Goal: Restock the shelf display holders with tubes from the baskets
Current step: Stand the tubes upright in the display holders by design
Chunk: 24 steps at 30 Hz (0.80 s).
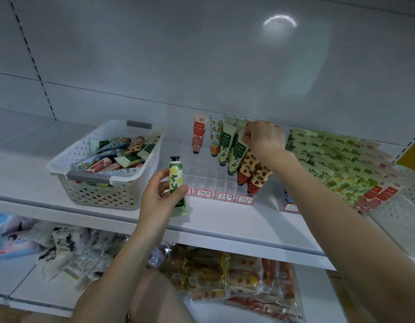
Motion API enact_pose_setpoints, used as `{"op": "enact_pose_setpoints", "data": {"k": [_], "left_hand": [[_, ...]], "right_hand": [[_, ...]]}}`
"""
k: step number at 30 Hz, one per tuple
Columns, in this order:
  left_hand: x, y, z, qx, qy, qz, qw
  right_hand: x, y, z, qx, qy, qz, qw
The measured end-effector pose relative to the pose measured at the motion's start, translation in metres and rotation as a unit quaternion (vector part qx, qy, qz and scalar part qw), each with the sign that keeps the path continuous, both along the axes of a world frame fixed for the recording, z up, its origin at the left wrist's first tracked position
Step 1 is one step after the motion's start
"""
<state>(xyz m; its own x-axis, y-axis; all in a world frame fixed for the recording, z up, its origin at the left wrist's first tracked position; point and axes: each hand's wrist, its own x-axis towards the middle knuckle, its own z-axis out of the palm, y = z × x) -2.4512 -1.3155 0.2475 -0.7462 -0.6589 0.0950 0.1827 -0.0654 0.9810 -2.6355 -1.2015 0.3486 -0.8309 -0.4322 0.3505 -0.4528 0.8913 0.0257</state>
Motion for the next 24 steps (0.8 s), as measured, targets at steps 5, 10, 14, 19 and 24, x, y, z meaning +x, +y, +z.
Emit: {"op": "enact_pose_setpoints", "data": {"k": [5, 10, 14, 19, 24], "left_hand": [[-0.004, 0.005, 0.000, 0.016, 0.002, -0.004, 1.000], [-0.002, 0.005, 0.002, 0.014, 0.002, -0.002, 1.000], [0.000, 0.003, 0.003, 0.025, 0.009, -0.007, 1.000], [0.000, 0.002, 0.004, 0.027, 0.016, -0.006, 0.999], [-0.005, 0.001, 0.009, 0.027, 0.011, 0.004, 1.000]], "right_hand": [[0.003, -0.004, 0.003, 0.026, -0.002, -0.001, 1.000], [0.003, -0.005, 0.004, 0.032, 0.001, 0.001, 0.999], [0.004, -0.002, 0.005, 0.006, -0.015, 0.003, 1.000], [0.005, 0.005, 0.008, -0.033, -0.021, 0.041, 0.998], [0.005, 0.006, 0.012, -0.038, -0.007, 0.062, 0.997]]}}
